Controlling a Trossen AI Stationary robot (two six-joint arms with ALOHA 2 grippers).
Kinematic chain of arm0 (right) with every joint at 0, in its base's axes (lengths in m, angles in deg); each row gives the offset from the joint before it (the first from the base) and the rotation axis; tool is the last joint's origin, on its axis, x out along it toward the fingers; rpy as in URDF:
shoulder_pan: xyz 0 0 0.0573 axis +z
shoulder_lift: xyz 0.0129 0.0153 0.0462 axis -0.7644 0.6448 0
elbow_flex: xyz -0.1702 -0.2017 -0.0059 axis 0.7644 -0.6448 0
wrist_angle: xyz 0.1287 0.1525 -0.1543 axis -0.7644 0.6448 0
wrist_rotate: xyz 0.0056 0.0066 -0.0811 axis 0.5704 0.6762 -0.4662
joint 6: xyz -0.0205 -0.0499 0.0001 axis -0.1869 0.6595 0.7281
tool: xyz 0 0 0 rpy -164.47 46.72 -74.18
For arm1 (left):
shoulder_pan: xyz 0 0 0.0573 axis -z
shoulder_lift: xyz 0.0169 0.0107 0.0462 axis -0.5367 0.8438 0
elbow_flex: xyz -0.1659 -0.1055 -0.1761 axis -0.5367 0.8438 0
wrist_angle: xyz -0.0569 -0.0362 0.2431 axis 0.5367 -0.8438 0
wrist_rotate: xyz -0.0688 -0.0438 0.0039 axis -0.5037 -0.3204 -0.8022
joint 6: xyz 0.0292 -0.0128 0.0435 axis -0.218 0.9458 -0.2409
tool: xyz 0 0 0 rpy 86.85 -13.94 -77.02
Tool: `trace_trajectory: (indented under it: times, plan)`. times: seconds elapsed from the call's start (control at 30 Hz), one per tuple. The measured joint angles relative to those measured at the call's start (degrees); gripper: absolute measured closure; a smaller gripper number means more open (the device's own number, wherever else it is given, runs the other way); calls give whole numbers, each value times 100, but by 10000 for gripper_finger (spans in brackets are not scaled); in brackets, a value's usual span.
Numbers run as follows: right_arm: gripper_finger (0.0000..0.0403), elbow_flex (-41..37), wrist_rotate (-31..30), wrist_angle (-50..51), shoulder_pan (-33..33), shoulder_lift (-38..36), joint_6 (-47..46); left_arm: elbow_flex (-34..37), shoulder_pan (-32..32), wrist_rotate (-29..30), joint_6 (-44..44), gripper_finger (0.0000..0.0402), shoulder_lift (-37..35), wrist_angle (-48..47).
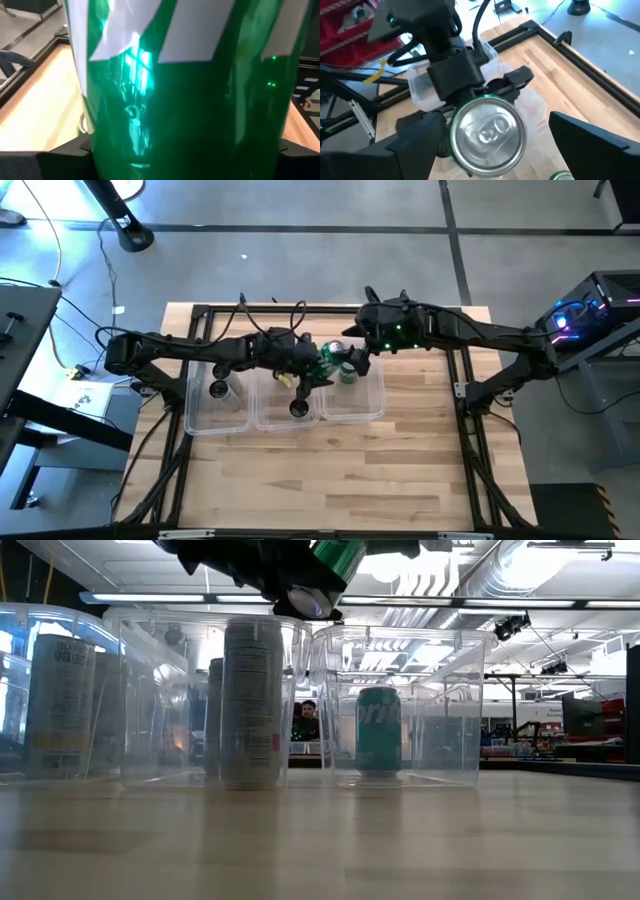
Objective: Sort soda cans
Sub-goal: Put the green soda can into the right transparent container
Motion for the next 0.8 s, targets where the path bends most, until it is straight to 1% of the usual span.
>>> trace_trajectory:
  times: [0.17,0.3,0.43,0.53,0.63,0.8]
  plan:
    - [45,-135,-76,-79,18,169,-4,2,-4,1,-35,121,0,113]
    - [45,-169,324,-379,11,398,-83,2,-2,19,-107,121,0,120]
    - [47,-169,465,-393,11,560,-63,2,1,19,-119,121,0,136]
    - [70,-174,444,-436,11,613,-39,2,15,22,-128,121,0,125]
    - [123,-175,399,-446,11,612,2,2,13,54,-128,121,-2,133]
    - [125,-175,325,-451,11,589,47,2,11,57,-190,121,-2,169]
